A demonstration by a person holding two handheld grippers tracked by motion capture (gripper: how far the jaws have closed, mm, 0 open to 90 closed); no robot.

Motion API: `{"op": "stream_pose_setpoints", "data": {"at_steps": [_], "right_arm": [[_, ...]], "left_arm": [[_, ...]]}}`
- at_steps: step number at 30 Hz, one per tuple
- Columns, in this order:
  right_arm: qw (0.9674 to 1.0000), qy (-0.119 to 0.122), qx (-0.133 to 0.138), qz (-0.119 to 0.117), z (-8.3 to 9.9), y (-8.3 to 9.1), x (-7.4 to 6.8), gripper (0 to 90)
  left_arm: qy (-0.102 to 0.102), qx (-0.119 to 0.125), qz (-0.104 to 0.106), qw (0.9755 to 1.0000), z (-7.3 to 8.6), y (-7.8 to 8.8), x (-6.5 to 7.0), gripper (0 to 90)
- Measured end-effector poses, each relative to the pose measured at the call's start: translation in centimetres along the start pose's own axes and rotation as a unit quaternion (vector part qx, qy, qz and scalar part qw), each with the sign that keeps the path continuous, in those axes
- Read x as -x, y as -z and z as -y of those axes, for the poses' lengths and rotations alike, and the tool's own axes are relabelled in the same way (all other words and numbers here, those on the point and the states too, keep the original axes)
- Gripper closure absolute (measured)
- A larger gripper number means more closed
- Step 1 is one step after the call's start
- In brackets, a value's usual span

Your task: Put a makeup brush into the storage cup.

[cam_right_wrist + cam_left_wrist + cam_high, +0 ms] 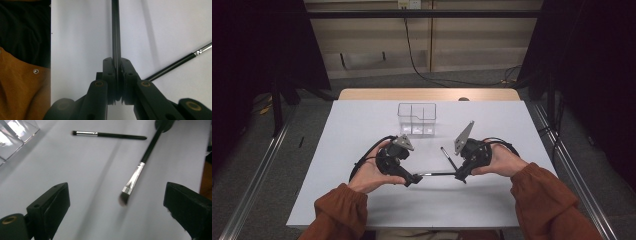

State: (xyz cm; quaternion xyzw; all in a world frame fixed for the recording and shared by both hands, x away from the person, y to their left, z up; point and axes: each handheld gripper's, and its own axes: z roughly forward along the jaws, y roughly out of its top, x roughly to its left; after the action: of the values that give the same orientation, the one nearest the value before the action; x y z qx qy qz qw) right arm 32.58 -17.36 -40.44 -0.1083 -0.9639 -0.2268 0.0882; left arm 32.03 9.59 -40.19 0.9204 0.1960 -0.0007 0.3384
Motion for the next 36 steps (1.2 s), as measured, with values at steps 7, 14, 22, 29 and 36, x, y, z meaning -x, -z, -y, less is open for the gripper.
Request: {"op": "stream_pose_setpoints", "data": {"at_steps": [7, 14, 22, 29, 36], "right_arm": [[0.9994, -0.026, 0.02, 0.012, 1.6, 0.3, 0.1, 84.3], [0.9972, -0.053, 0.042, 0.034, 3.0, 0.8, -0.4, 84.3], [0.9921, -0.086, 0.064, 0.065, 4.3, 0.4, -1.0, 84.3], [0.9863, -0.1, 0.1, 0.084, 5.1, 0.2, -2.3, 84.3], [0.9769, -0.126, 0.145, 0.093, 6.0, -0.2, -3.3, 84.3]], "left_arm": [[0.008, 0.013, -0.026, 0.9995, 0.8, 0.6, -0.4, 4.1], [0.027, 0.033, -0.04, 0.9983, 2.2, 1.0, -0.9, 4.3], [0.039, 0.058, -0.046, 0.9965, 3.3, 1.5, -0.9, 3.9], [0.04, 0.07, -0.056, 0.9951, 3.8, 1.9, -0.7, 4.0], [0.044, 0.077, -0.062, 0.9942, 4.4, 2.3, -0.5, 3.7]]}}
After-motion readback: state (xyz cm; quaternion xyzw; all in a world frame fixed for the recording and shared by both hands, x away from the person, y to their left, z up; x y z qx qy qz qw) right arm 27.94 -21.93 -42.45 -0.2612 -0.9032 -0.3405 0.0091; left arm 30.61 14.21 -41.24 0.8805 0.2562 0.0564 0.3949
